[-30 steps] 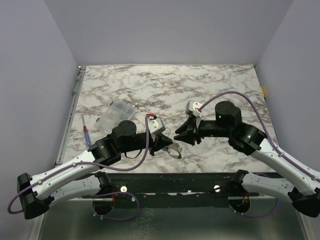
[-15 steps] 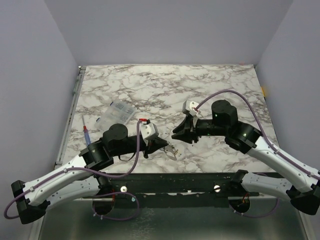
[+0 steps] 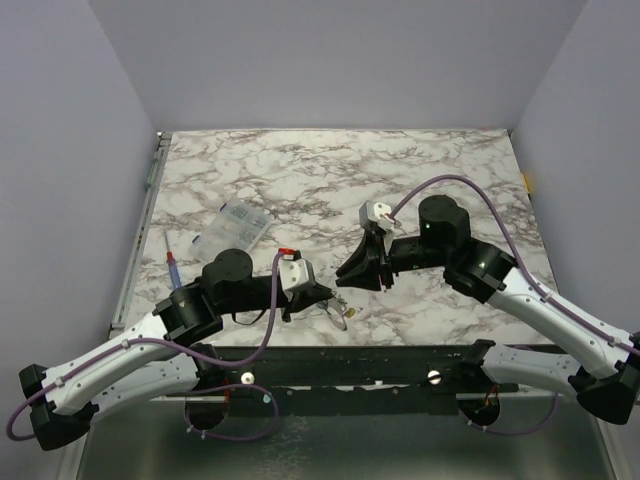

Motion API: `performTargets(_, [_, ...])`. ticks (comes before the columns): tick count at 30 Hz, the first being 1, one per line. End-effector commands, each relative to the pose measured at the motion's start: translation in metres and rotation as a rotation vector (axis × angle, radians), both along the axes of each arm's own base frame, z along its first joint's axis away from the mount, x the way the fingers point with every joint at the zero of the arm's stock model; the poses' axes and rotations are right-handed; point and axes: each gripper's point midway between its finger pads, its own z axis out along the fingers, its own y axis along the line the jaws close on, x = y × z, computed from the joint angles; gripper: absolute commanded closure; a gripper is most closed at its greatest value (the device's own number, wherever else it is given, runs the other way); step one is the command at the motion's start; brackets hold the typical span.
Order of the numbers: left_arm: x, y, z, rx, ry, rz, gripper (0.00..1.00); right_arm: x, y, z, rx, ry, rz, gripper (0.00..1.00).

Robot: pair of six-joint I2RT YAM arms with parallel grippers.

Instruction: Put the keys on the keyring

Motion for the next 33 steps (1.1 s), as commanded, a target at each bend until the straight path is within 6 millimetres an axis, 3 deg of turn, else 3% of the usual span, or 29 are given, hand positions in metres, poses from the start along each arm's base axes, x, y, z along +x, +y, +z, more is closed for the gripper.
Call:
performTargets(1, [0.001,0.0,0.026,-0.047,-0.054,-0.006,1.0,-0.014,0.003,0.005,0.04,0.03,0.074,0.71])
performTargets(6, [0.003,0.001,0.029,-0.053,-0.066,0.01,1.0,-0.014,0.002,-0.007,0.017,0.046,0.067,0.71])
performTargets(13, [0.003,0.001,0.033,-0.062,-0.065,0.006,1.0,0.0,0.004,-0.015,0.002,0.034,-0.001,0.71])
performTargets(33, [0.017,0.007,0.042,-0.098,-0.074,0.107,1.0,-0.013,0.007,-0.023,0.002,0.087,0.075,0.7])
